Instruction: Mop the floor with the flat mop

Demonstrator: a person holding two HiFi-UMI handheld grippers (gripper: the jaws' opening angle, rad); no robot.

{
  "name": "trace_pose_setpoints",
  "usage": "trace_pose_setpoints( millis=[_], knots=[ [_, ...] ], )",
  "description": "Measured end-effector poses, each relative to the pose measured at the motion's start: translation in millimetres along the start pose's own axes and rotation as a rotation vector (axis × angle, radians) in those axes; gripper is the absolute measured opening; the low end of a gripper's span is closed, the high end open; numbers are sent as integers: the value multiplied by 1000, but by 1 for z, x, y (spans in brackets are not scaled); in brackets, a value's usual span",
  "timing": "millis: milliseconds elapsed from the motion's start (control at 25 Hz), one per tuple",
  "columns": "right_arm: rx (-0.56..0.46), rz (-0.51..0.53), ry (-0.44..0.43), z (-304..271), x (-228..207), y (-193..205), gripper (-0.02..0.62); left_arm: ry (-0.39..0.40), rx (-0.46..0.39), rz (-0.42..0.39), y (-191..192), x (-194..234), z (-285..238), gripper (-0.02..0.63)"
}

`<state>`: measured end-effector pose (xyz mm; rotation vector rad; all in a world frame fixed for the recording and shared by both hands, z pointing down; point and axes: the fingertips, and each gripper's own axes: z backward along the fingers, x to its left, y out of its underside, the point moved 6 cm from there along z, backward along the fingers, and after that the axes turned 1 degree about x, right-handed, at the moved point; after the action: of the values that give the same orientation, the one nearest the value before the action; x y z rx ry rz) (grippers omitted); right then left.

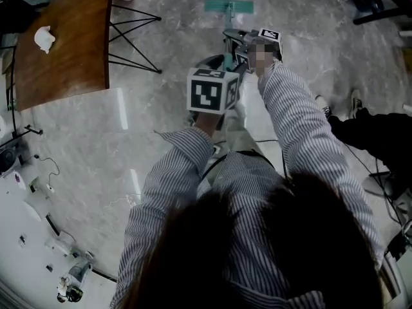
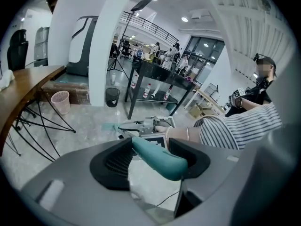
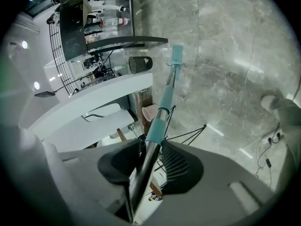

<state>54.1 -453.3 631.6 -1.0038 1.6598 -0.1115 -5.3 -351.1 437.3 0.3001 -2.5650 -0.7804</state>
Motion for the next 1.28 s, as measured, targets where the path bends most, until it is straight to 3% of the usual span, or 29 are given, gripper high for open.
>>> trace_pose_setpoints(
  millis=[360,560,920,1120,1280],
  knots=[
    [9,10,21,16,-44,36,132,-26,38,-60,58,-10,24,239],
    [9,18,24,37,-82,74,132,0,21,-49,107,-24,54,239],
    [-22,-2,-11,107,-207,195,133,33,19,-78,261,-69,148,237],
    [-73,-66,-67,143,-283,270,129,35,59,-123,351,-95,204,236],
    [-67,-95,-65,172,-322,316,127,31,69,-115,397,-118,238,238]
  ],
)
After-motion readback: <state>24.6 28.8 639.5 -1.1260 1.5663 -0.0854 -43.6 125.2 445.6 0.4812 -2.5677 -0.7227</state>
